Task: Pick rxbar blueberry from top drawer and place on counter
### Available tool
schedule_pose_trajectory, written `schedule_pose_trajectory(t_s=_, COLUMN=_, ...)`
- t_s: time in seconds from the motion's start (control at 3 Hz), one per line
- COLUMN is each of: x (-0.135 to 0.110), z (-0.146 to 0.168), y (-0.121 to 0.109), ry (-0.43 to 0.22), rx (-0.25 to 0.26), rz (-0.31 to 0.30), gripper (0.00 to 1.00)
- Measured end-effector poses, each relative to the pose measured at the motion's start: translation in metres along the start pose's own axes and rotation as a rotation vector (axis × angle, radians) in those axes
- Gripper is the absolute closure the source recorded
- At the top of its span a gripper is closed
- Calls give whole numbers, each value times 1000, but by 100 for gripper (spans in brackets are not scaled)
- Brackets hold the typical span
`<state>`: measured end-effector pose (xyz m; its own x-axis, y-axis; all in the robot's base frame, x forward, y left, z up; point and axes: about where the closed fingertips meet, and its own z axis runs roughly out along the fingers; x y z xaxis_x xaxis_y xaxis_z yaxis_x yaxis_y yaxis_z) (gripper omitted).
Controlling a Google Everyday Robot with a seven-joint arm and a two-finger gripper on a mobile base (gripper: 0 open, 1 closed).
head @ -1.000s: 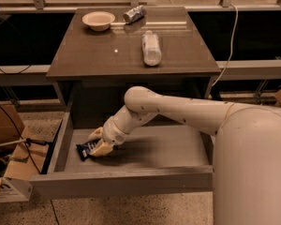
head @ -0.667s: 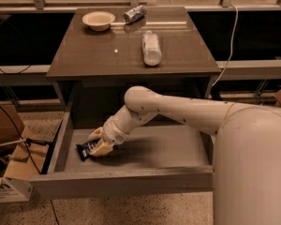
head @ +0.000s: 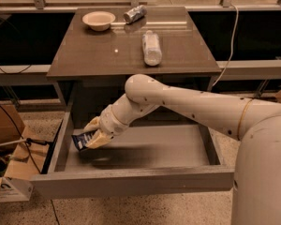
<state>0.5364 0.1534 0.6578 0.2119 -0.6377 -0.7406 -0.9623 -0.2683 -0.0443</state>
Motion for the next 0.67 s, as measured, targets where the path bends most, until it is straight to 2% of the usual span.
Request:
schedule_pose_trajectory(t_s=0.33, x=-2, z=-5, y=0, ry=9, rx=30, rz=13, gripper=85)
schedule_pose_trajectory(t_s=0.67, x=-20, z=-32, y=-3, ry=12, rx=101, rz=-15, gripper=100)
